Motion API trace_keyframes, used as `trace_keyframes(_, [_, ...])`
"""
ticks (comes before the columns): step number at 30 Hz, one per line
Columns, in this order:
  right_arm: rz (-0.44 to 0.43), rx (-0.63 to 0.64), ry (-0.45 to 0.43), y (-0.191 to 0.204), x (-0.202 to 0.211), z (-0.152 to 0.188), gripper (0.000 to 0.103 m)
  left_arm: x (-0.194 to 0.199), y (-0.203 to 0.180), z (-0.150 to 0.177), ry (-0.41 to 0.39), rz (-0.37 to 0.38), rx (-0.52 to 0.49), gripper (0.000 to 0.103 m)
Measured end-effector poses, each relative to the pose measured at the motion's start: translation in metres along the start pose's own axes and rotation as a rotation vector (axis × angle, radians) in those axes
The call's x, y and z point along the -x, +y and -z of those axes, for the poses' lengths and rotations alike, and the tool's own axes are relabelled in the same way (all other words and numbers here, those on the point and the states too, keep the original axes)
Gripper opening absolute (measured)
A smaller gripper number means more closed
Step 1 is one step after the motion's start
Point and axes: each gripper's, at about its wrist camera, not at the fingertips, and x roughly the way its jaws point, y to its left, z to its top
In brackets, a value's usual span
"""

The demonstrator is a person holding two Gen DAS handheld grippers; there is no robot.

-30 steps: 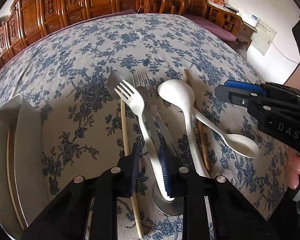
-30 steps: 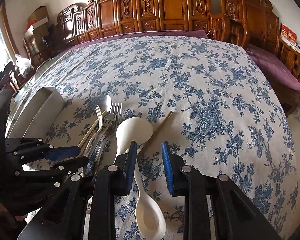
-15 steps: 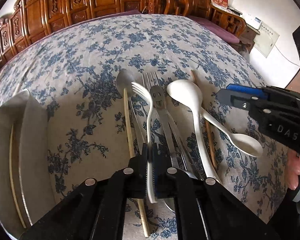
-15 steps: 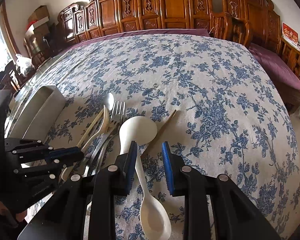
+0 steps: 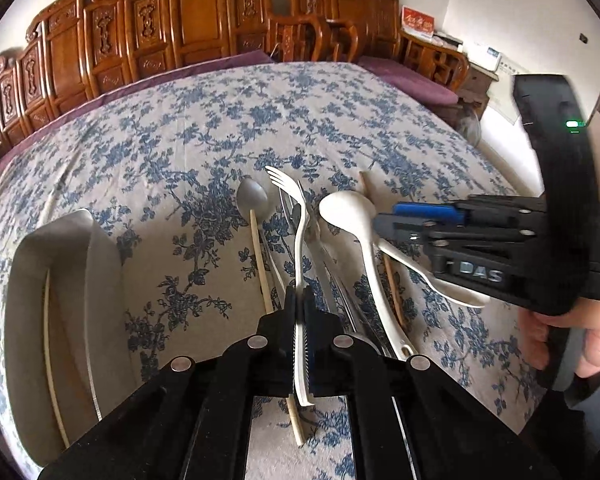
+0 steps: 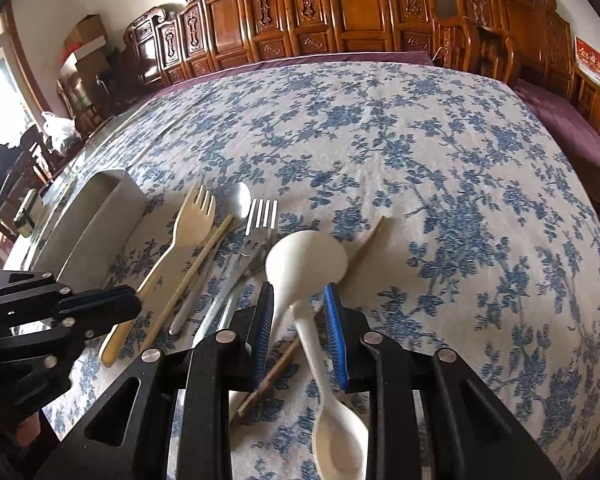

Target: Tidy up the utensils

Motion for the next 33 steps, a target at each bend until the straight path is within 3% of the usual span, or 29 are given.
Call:
trace_keyframes(8, [0.068, 0.05, 0.04, 0.015, -0.018, 0.004, 0.028, 0.014, 0.005, 0.009, -0.046, 0.021, -0.035, 0.003])
trace_keyframes(13, [0.104, 0.046, 0.043, 0.017, -0.025, 0.005, 0.042, 0.021, 0.01, 0.011, -0.063, 0.047, -0.011, 0.003])
trace_keyframes(24, [0.172, 0.039, 0.018, 0.02, -0.034, -0.003, 0.043, 0.029, 0.021, 0.009, -0.08, 0.052, 0.017, 0.003])
trace_keyframes(26, [0.185, 0.043, 0.016, 0.021, -0.034, -0.003, 0.038, 0.031, 0.02, 0.01, -0.082, 0.048, 0.015, 0.003])
trace_keyframes(28, [0.172, 0.026, 0.024, 0.018, -0.035, -0.003, 0.023, 0.031, 0.02, 0.01, -0.083, 0.046, 0.016, 0.003])
trace_keyframes(30, [0.176, 0.01, 0.023, 0.014, -0.034, -0.003, 0.015, 0.031, 0.02, 0.01, -0.084, 0.047, 0.015, 0.003])
trace_keyframes(33, [0.151, -0.018, 0.005, 0.01, -0.03, -0.005, 0.014, 0.033, 0.019, 0.01, -0.087, 0.046, 0.014, 0.003])
